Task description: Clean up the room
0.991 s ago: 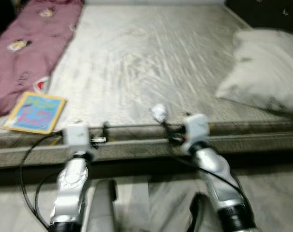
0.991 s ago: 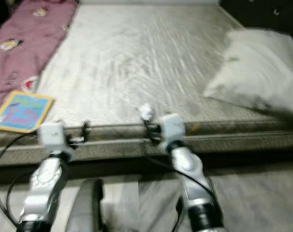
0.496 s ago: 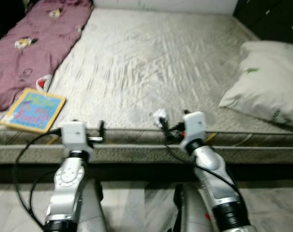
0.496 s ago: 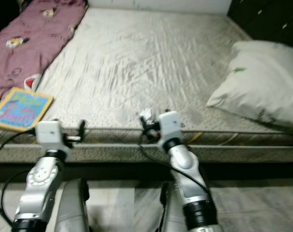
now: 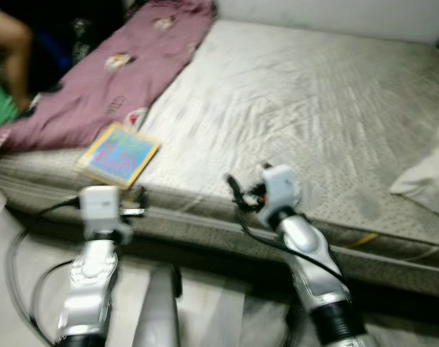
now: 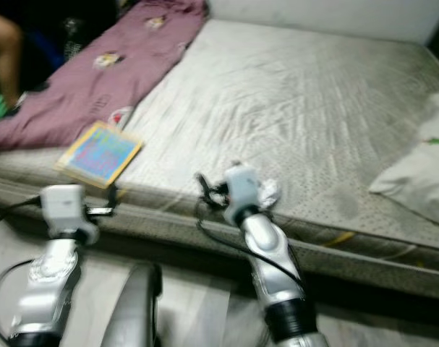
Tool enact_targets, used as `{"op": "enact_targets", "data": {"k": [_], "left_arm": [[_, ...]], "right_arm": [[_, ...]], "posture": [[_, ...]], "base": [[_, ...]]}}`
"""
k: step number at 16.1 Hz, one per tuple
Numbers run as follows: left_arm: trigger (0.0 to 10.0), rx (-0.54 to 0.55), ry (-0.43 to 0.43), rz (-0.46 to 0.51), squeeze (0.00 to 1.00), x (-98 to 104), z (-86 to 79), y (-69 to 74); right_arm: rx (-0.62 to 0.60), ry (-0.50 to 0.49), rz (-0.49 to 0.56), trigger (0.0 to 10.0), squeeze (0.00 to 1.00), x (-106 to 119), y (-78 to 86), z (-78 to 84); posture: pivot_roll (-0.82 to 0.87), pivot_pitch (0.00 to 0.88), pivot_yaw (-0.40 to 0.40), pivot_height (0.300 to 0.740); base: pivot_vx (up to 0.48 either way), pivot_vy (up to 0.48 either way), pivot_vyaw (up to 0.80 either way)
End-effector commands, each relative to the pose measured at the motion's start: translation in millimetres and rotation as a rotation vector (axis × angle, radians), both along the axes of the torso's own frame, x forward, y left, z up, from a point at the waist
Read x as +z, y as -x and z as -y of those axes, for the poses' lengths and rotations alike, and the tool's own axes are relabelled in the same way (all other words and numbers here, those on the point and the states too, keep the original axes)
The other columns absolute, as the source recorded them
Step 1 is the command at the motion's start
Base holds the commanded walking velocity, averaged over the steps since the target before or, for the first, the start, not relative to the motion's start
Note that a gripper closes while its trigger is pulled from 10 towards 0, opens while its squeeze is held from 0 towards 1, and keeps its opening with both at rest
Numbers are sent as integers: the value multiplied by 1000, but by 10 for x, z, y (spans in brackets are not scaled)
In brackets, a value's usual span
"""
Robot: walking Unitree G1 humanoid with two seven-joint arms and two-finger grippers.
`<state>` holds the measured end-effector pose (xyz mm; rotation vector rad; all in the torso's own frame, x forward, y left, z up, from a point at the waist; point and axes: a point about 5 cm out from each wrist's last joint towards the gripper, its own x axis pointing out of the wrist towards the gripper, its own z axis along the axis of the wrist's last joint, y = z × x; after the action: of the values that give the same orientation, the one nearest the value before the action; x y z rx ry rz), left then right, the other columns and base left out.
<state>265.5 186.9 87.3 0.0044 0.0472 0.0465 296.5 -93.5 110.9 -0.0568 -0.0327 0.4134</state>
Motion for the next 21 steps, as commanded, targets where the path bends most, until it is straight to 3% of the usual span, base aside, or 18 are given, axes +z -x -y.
{"op": "enact_targets", "data": {"k": [1,7,10,15,19,21], "left_arm": [[10000,-35,26,-22,0,-39,150,-10],[10000,-44,23,-21,0,-2,150,43],[10000,-108,-24,-54,0,-11,229,146],[10000,-100,-53,-132,0,27,154,583],[10000,-97,-57,-172,0,75,146,750],[10000,-100,-55,-185,0,94,152,803]], "right_arm": [[-51,26,-45,10000,0,-115,22,178],[-74,25,-50,10000,0,-148,54,189],[-107,46,-68,10000,0,-197,38,200],[-219,112,-95,10000,0,-205,-343,321],[-269,141,-65,10000,0,-50,-614,359],[-288,150,-50,10000,0,-10,-666,366]], "posture": [[87,0,-30,489],[98,0,-20,489],[128,20,-2,489],[246,120,-1,489],[283,162,9,489],[287,172,12,489]], "base": [[0,0,0],[0,0,0],[0,0,0],[0,0,0],[0,0,0],[0,0,0]]}}
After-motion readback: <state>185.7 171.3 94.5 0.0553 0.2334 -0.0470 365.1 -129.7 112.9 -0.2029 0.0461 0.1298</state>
